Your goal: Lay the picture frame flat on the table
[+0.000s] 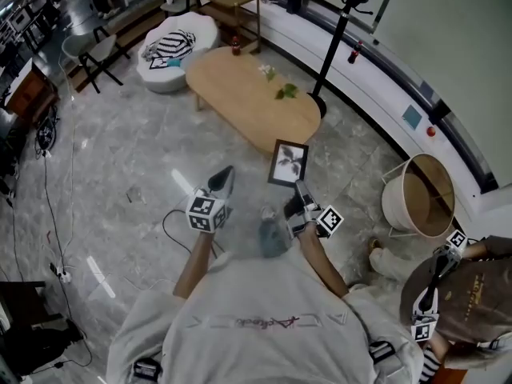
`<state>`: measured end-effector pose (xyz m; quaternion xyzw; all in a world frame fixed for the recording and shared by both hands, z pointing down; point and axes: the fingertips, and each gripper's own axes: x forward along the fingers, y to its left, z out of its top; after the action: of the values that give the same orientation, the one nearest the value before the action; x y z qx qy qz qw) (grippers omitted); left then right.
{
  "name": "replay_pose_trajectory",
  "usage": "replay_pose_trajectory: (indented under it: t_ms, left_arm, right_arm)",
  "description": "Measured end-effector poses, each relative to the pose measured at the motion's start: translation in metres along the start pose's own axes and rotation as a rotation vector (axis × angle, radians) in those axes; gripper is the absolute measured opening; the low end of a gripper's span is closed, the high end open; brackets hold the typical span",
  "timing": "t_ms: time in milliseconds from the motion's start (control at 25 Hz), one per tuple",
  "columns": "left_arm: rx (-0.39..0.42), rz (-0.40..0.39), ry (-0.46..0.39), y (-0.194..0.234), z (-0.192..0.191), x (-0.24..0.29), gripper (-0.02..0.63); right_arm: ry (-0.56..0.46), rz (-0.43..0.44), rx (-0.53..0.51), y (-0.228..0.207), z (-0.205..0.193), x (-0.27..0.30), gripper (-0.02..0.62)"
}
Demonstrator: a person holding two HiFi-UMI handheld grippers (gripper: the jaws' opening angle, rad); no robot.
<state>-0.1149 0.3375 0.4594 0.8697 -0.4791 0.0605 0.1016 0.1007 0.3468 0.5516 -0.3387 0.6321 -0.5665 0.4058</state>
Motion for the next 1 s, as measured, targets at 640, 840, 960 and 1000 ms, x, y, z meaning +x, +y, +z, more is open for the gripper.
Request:
replay_pose_trajectory:
  t_ms: [640,840,960,1000]
  left_arm:
    - [0.003,-0.014,0.014,0.038,0.048,0.133,0.0]
    - [0.002,-0.003,0.022,0.053,0.059,0.171,0.0]
    - [0.002,0.005,0.023,0.062,0.066,0.194,0.0]
    - [0.003,0.007,0.025,0.064,0.067,0.201,0.0]
  right_arm:
    - [0.011,-0.006,0.016,-0.003,0.083,0.107,0.075]
    - [0.028,-0.017,0.011,-0.006,0.106,0.141,0.075]
    - [0.036,-0.023,0.012,-0.009,0.121,0.161,0.075]
    - [0.039,-0.024,0.016,-0.01,0.125,0.167,0.075]
